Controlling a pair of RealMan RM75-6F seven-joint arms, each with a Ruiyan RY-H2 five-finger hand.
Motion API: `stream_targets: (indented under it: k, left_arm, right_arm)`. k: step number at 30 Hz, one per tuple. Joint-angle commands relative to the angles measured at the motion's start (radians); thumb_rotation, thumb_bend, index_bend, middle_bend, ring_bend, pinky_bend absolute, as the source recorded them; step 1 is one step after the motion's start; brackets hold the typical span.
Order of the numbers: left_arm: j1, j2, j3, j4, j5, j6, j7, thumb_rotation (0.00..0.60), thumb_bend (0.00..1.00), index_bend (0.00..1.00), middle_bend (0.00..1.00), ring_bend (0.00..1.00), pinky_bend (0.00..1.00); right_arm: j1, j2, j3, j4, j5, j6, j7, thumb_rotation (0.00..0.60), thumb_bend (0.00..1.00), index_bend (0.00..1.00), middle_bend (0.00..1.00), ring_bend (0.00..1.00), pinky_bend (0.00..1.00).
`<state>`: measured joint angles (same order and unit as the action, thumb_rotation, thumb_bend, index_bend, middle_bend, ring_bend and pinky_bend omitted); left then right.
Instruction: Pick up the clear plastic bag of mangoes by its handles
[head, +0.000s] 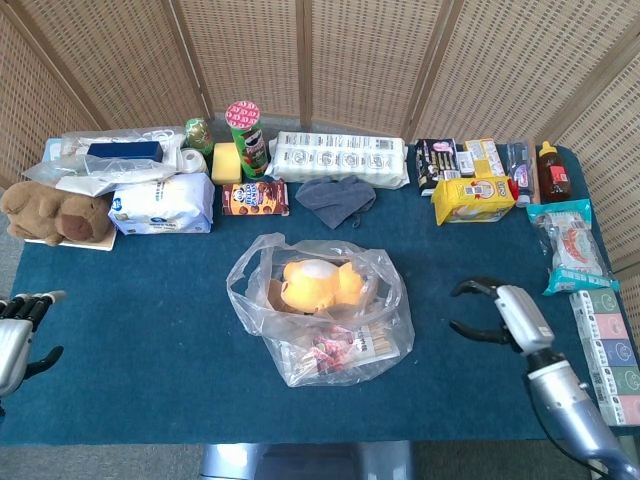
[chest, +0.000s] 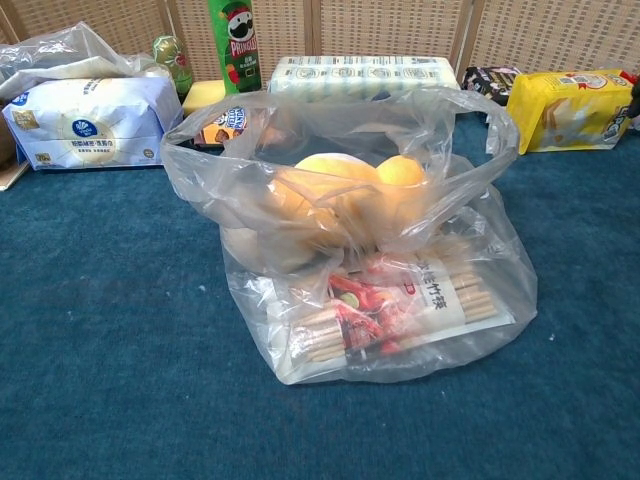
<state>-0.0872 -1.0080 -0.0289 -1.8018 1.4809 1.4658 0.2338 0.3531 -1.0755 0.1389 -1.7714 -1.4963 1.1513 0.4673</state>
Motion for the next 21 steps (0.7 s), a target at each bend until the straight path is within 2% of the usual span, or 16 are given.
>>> stream_targets:
  k: [1, 8, 16, 21]
  left_arm:
    - [-0.004, -0.001, -0.001, -0.002, 0.001, -0.004, 0.000, 0.569, 0.19, 0.23, 0.32, 0.25, 0.27]
    - [-0.016, -0.006, -0.004, -0.001, 0.007, -0.015, -0.005, 0.571, 0.19, 0.23, 0.32, 0.25, 0.27]
    - [-0.029, -0.010, -0.009, 0.000, 0.002, -0.028, -0.003, 0.573, 0.19, 0.23, 0.32, 0.25, 0.27]
    - [-0.035, -0.015, -0.009, 0.005, -0.005, -0.040, -0.003, 0.570, 0.19, 0.23, 0.32, 0.25, 0.27]
  right_arm:
    - [0.033, -0.017, 0.009, -0.003, 0.016, -0.040, 0.002, 0.147, 0.08, 0.40, 0.39, 0.34, 0.30]
    - [0.084, -0.061, 0.020, 0.020, 0.055, -0.090, -0.088, 0.146, 0.08, 0.40, 0.39, 0.32, 0.29]
    - [0.118, -0.119, 0.024, 0.049, 0.110, -0.102, -0.277, 0.144, 0.08, 0.40, 0.39, 0.31, 0.28]
    - [0.131, -0.143, 0.022, 0.036, 0.139, -0.116, -0.322, 0.142, 0.08, 0.40, 0.39, 0.30, 0.28]
